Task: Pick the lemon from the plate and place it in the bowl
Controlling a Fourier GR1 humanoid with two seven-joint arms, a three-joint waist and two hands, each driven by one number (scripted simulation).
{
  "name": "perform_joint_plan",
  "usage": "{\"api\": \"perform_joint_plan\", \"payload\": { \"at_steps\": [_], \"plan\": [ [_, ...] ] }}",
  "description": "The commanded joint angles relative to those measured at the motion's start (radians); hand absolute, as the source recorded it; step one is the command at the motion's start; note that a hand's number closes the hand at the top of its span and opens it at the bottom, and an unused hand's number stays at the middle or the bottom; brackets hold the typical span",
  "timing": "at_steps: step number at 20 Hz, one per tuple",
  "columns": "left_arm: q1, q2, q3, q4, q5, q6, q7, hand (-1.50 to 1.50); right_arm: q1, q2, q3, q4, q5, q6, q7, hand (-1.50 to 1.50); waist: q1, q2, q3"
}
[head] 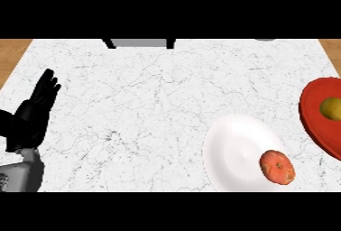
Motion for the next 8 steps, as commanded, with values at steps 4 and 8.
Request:
{"api": "perform_joint_plan", "payload": {
  "at_steps": [4, 8],
  "plan": [
    [0.024, 0.002, 0.005, -0.016, 0.008, -0.008, -0.010, 0.00, 0.061, -0.041, -0.045, 0.008, -0.067, 0.236, -0.085, -1.50, -0.004, -0.004, 0.004],
    [0.016, -0.004, 0.003, -0.016, 0.001, 0.006, 0.008, 0.00, 0.064, -0.072, -0.072, 0.002, -0.113, 0.307, -0.032, -1.50, -0.012, -0.007, 0.004]
  ]
}}
